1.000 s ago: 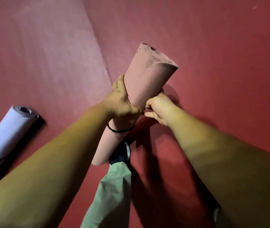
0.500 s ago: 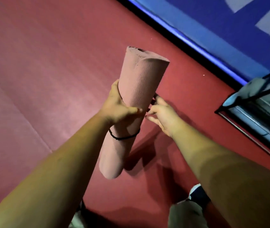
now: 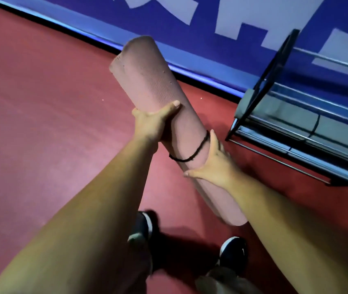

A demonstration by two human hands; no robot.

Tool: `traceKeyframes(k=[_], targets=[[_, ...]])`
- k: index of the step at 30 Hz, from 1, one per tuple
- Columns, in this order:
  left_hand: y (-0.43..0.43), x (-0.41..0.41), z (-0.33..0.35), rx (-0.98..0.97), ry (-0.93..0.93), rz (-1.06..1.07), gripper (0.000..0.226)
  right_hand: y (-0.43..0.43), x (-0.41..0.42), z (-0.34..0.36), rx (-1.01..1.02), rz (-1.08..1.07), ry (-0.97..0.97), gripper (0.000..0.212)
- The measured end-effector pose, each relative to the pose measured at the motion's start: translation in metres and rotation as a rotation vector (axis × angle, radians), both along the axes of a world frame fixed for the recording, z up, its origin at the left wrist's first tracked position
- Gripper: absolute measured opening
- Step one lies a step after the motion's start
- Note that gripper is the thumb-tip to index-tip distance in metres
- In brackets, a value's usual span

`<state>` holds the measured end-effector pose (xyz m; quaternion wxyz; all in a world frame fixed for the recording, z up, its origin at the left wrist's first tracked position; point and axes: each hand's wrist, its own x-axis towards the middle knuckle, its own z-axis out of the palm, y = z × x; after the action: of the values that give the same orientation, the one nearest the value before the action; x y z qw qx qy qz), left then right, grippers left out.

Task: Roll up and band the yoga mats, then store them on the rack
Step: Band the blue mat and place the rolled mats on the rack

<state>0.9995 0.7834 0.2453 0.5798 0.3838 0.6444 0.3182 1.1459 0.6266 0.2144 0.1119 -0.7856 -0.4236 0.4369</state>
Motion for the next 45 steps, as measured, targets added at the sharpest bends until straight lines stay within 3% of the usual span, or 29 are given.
traceKeyframes(k=[3,8,13,16,19,23,28,31,35,40,45], targets=[[0.015,0.022,-0.038,-0.047,0.014,0.017,0.117,0.010,0.008,-0.039,-0.012,0.020,-0.176,0.164],[0.043,0.037,-0.122,-0.066,-0.136,0.015,0.124,0.046,0.025,-0.112,0.158,-0.076,-0.192,0.136],[0.039,0.040,-0.213,-0.196,-0.155,-0.376,0.112,0.098,0.044,-0.173,0.248,-0.183,-0.127,0.117],[0.047,0.050,-0.247,-0.178,-0.203,-0.476,0.093,0.125,0.052,-0.196,0.258,-0.169,-0.152,0.109],[0.068,0.061,-0.255,-0.115,-0.204,-0.449,0.092,0.147,0.058,-0.209,0.307,-0.132,-0.171,0.113],[0.096,0.061,-0.249,-0.011,-0.173,-0.345,0.099,0.166,0.061,-0.204,0.414,-0.080,-0.118,0.137],[0.113,0.054,-0.241,-0.005,-0.259,-0.140,0.110,0.158,0.056,-0.189,0.186,0.108,-0.316,0.168],[0.109,0.050,-0.241,-0.043,-0.383,0.041,0.111,0.151,0.049,-0.182,0.179,0.162,-0.502,0.158],[0.098,0.059,-0.250,-0.102,-0.570,0.005,0.123,0.154,0.052,-0.161,0.296,0.180,-0.633,0.129],[0.096,0.056,-0.228,-0.127,-0.591,-0.075,0.071,0.157,0.050,-0.155,0.351,0.230,-0.673,0.126],[0.124,0.048,-0.220,-0.078,-0.661,0.065,0.124,0.172,0.039,-0.144,0.509,0.217,-0.773,0.126]])
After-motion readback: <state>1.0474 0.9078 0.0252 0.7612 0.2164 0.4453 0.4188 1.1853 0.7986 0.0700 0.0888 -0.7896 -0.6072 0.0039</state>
